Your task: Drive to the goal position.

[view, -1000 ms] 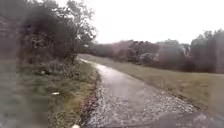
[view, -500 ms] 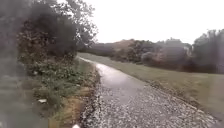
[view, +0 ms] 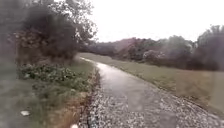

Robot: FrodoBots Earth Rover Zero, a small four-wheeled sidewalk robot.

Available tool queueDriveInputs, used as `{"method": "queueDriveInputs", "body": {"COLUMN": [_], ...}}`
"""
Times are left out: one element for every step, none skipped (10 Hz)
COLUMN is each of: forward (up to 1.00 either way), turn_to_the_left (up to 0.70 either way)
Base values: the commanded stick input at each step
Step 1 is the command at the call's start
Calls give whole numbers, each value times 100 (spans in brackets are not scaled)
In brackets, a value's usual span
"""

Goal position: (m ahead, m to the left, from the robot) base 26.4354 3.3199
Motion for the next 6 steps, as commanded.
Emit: {"method": "queueDriveInputs", "body": {"forward": [70, 70, 70, 70, 70, 70], "turn_to_the_left": [0, 0, 0, 0, -1, -5]}}
